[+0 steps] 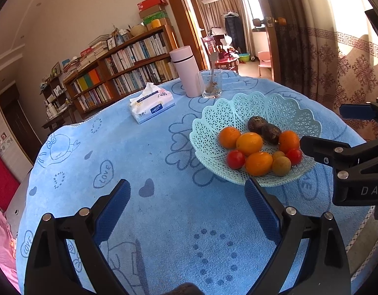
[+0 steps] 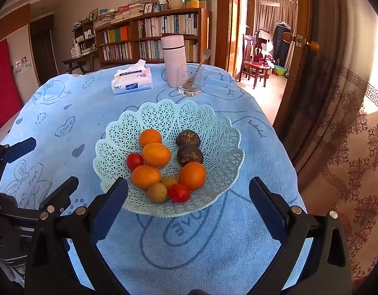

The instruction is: Organize fruits

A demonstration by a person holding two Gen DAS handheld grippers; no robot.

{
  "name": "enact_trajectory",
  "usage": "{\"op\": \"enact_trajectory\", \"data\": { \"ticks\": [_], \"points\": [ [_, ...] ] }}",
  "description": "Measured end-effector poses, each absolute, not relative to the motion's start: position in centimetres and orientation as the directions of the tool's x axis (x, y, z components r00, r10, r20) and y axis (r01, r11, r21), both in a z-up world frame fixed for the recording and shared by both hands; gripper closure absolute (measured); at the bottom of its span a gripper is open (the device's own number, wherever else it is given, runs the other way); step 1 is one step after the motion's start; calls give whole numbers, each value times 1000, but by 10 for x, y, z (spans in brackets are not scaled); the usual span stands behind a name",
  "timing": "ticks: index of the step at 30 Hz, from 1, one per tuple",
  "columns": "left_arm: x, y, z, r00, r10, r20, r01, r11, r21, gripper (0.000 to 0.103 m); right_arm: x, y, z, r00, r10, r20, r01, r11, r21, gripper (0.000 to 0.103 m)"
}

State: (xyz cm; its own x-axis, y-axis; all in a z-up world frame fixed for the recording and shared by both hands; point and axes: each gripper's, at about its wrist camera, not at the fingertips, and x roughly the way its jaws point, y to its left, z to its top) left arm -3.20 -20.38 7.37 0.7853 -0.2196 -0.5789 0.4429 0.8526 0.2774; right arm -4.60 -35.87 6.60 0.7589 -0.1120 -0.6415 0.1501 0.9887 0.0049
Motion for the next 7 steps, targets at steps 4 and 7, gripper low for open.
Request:
{"op": "enact_trajectory", "data": {
  "ticks": [4,7],
  "points": [
    [-29,-195,71,776,-205,-596,431,863,264,10,-46,-358,65,755,-104,-647,146,989,11,3],
    [-25,-180,66,770,-179,-612,412,872,263,10,-46,-354,65,753,-95,-651,136,991,13,3]
  ]
}}
